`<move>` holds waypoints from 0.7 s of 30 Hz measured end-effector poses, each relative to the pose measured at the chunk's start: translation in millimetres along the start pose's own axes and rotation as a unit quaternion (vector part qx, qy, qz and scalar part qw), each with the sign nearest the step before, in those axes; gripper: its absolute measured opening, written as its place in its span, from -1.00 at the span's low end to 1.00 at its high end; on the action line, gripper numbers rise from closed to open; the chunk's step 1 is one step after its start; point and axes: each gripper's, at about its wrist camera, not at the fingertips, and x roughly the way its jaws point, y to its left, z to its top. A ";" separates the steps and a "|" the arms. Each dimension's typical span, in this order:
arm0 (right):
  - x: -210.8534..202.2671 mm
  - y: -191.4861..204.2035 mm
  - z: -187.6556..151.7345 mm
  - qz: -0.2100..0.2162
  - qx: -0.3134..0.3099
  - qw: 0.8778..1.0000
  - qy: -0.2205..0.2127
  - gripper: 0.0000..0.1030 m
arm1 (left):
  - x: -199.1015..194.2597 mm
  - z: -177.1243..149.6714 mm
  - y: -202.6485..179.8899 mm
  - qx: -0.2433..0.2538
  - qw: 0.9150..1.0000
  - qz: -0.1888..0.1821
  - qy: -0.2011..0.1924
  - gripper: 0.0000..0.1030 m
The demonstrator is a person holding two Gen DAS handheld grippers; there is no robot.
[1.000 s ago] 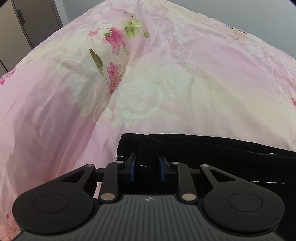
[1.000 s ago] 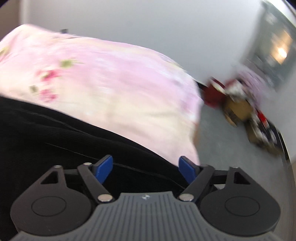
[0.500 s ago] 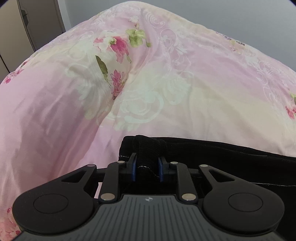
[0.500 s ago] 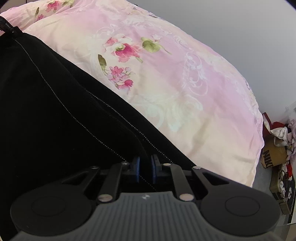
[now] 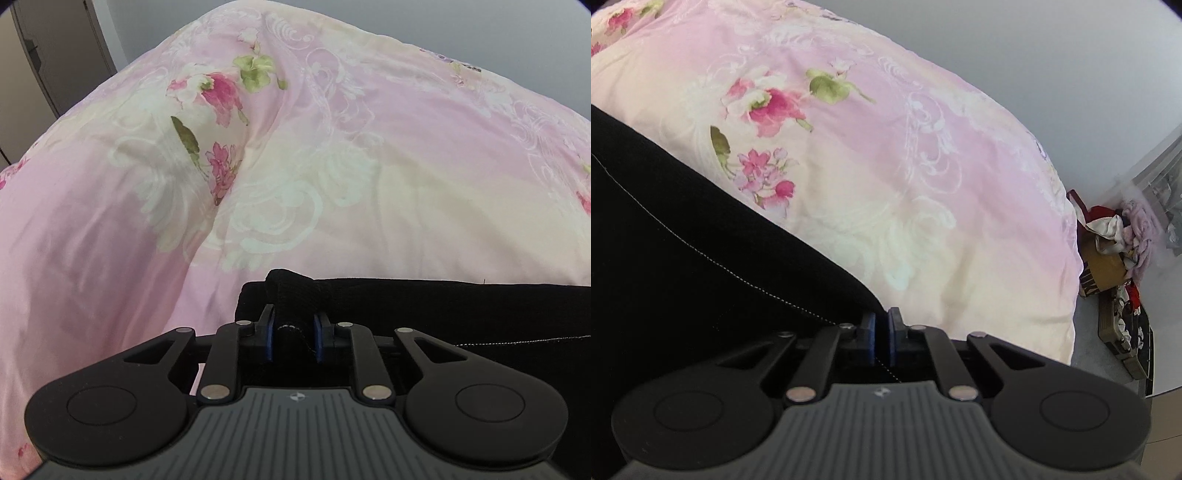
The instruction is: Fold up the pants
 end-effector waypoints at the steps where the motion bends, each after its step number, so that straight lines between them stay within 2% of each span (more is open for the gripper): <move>1: 4.2 -0.8 -0.8 -0.001 0.008 1.000 -0.001 -0.96 | 2.9 -1.0 -1.3 0.003 1.000 0.002 -0.002 -0.53; 3: 9.5 -2.1 -1.5 0.000 0.019 1.000 0.000 -0.92 | 5.8 -2.6 -0.5 0.005 1.000 0.001 -0.001 -0.41; 4: 10.3 -1.5 -1.4 -0.004 0.020 1.000 -0.001 -0.86 | 4.5 -3.7 2.4 0.009 1.000 0.000 -0.003 -0.27; 5: 9.3 -0.5 -0.8 -0.011 0.020 1.000 -0.003 -0.62 | 1.9 -4.0 7.0 0.010 1.000 -0.008 -0.007 -0.18; 6: 7.3 -0.1 -0.3 -0.022 0.021 1.000 -0.004 -0.46 | -1.0 -4.3 12.2 0.010 1.000 -0.014 -0.008 -0.09; 7: 2.8 -1.1 0.1 -0.029 0.021 0.999 -0.008 -0.17 | -5.3 -3.8 19.1 0.006 1.000 -0.015 -0.008 0.13; 8: -2.3 -2.9 -0.3 -0.030 0.022 0.999 -0.014 -0.04 | -11.0 -3.6 27.1 -0.003 1.000 -0.019 -0.011 0.34; 10: -17.0 -8.9 -1.0 -0.032 0.044 0.998 -0.024 0.01 | -25.1 -5.8 43.9 -0.028 0.999 -0.042 -0.019 0.37; 14: -52.6 -10.7 -12.6 -0.020 0.094 0.995 -0.041 0.30 | -52.6 -18.2 71.4 -0.071 0.995 -0.059 -0.028 0.37; 21: -115.6 14.1 -69.3 0.026 0.165 0.985 -0.032 0.32 | -91.0 -60.8 84.4 -0.092 0.992 -0.077 -0.032 0.37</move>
